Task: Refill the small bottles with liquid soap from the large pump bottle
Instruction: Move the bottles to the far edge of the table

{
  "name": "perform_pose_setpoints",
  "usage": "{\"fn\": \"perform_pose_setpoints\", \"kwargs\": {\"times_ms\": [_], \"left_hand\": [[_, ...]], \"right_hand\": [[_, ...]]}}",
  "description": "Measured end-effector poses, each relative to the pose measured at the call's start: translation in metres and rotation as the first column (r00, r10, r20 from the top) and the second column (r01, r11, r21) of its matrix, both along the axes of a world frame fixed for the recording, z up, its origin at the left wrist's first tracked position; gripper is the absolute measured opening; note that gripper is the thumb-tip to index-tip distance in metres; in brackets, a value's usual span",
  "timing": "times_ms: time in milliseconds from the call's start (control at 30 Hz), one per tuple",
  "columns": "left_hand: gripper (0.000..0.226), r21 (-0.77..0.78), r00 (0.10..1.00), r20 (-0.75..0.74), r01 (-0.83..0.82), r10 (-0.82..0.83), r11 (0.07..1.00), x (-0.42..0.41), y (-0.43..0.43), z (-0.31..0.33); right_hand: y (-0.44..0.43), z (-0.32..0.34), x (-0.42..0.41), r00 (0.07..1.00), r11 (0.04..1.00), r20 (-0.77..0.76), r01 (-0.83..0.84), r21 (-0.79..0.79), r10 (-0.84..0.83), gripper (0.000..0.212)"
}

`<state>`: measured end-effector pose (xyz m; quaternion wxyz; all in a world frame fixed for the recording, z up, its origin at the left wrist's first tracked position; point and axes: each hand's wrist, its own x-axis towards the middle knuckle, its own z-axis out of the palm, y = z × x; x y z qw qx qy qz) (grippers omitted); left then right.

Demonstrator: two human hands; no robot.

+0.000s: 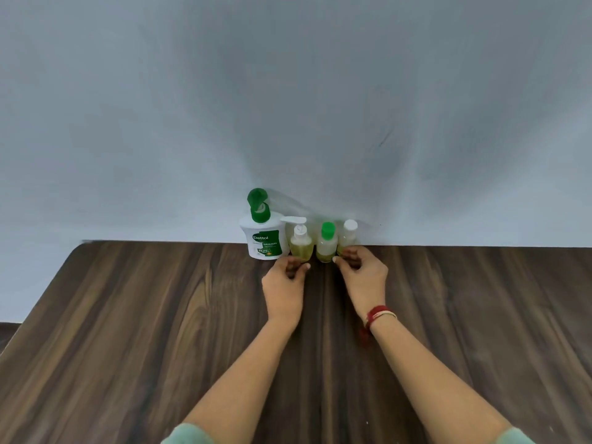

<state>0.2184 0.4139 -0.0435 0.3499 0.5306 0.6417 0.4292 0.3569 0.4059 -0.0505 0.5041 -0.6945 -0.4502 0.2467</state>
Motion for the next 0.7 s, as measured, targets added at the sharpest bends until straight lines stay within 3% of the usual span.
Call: {"fn": "perform_pose_setpoints", "kwargs": {"times_ms": [333,600,700], "left_hand": [[0.010,0.017,1.000,-0.023,-0.017,0.017,1.000,0.000,0.013,-0.005],[0.020,0.055,0.998,-0.016,-0.059,0.060,0.997,-0.024,-0.009,-0.004],[0.031,0.119,0.990,-0.020,-0.133,0.137,0.984,-0.035,-0.013,-0.001]], "right_hand": [[0.008,-0.003,-0.010,0.996,0.999,0.085,-0.030,-0.014,0.031,0.013],[0.001,0.003,0.003,0.986,0.986,-0.080,0.153,0.066,-0.147,0.029],[0.006,0.006,0.006,0.990,0.994,-0.098,0.105,0.034,-0.101,0.033]]}}
